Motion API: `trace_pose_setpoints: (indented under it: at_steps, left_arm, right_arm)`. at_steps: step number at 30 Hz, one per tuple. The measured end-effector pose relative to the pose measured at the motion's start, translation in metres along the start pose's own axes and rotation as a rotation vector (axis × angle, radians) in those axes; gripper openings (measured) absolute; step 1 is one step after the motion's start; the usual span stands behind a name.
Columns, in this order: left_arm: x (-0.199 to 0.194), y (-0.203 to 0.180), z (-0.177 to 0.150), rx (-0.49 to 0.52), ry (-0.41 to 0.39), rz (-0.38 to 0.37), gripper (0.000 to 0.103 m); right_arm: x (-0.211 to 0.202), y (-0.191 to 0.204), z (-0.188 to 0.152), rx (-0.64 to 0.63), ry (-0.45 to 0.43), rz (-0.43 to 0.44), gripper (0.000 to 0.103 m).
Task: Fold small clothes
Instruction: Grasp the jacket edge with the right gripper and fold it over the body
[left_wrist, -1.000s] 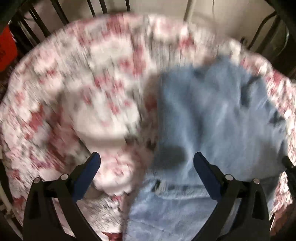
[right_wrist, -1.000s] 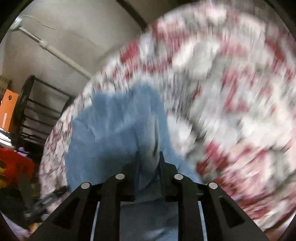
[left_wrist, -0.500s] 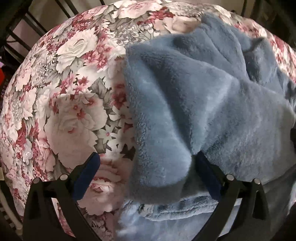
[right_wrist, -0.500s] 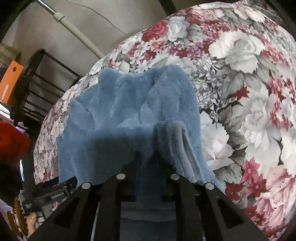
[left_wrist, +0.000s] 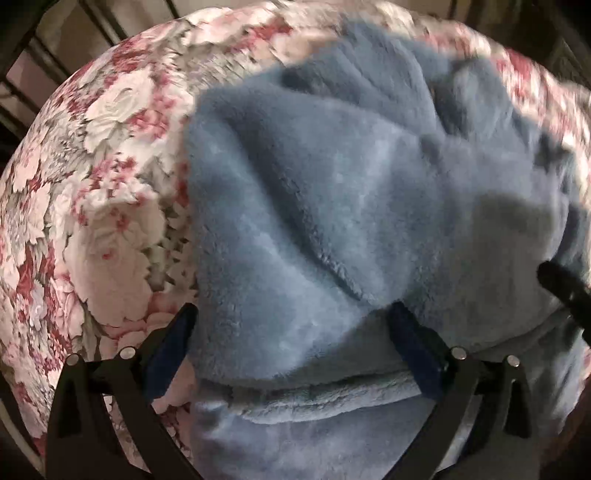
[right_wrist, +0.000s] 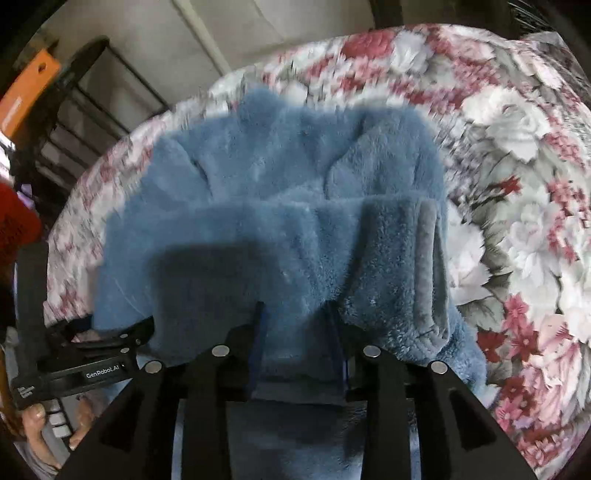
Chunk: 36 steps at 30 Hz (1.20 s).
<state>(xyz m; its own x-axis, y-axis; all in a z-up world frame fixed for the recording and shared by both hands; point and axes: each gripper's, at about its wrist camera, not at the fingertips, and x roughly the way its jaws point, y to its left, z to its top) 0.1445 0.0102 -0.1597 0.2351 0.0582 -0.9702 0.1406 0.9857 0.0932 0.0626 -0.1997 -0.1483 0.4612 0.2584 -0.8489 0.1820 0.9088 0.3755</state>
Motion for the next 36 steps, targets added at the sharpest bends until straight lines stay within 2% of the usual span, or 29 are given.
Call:
trace_pose_setpoints:
  at_steps: [2,3,5,8,10,13,14,17,20,23,25,28,30,32,33,36]
  left_arm:
    - [-0.018,0.013,0.008,-0.051,-0.076,-0.034,0.099]
    - [-0.026,0.019,0.015,-0.076,-0.112,-0.039,0.099]
    - [-0.026,0.024,0.029,-0.087,-0.122,-0.039,0.099]
    - [-0.004,0.025,0.042,-0.089,-0.097,-0.016,0.099]
    - [0.027,0.025,0.045,-0.055,-0.014,0.007,0.099]
    - [0.039,0.034,0.043,-0.111,0.008,-0.029,0.099]
    - [0.035,0.038,0.045,-0.122,0.008,-0.034,0.099]
    - [0.010,0.040,0.044,-0.121,-0.076,-0.019,0.098]
    - [-0.010,0.026,0.039,-0.025,-0.125,-0.048,0.098]
    - [-0.008,0.003,0.021,0.059,-0.096,0.001,0.098]
    - [0.018,-0.006,0.012,0.119,-0.004,0.078,0.099]
    - [0.023,0.001,0.006,0.073,0.006,0.069,0.099]
    - [0.011,0.007,0.001,0.068,0.015,0.058,0.098]
    - [-0.011,0.024,-0.004,0.054,-0.021,0.051,0.098]
    - [-0.018,0.032,-0.008,0.040,-0.028,0.042,0.098]
    - [-0.024,0.049,-0.025,-0.008,0.009,-0.012,0.098]
  right_arm:
    - [-0.018,0.000,0.007,0.009,-0.080,0.034,0.032]
    - [-0.027,0.001,0.013,-0.011,-0.134,0.020,0.032]
    - [-0.031,-0.001,0.020,-0.021,-0.169,-0.001,0.033]
    - [-0.011,-0.011,0.025,0.014,-0.124,-0.009,0.033]
    - [0.007,-0.018,0.025,0.027,-0.074,-0.012,0.033]
    - [0.013,-0.020,0.025,0.057,-0.064,0.004,0.033]
    - [0.008,-0.018,0.025,0.055,-0.073,0.003,0.033]
    - [-0.014,-0.009,0.023,0.015,-0.116,-0.006,0.033]
    - [-0.023,0.004,0.017,-0.027,-0.092,0.006,0.038]
    - [-0.013,0.010,0.006,-0.041,-0.021,-0.012,0.041]
    - [0.001,0.000,-0.006,-0.025,0.060,-0.034,0.041]
    - [0.006,0.004,-0.008,-0.059,0.067,-0.058,0.041]
    - [-0.010,0.009,-0.004,-0.021,0.047,-0.047,0.042]
    - [-0.027,0.011,-0.004,-0.014,0.019,-0.024,0.052]
    - [-0.035,0.012,-0.005,-0.022,0.007,-0.038,0.054]
    - [-0.051,0.007,-0.014,-0.033,0.010,-0.071,0.056]
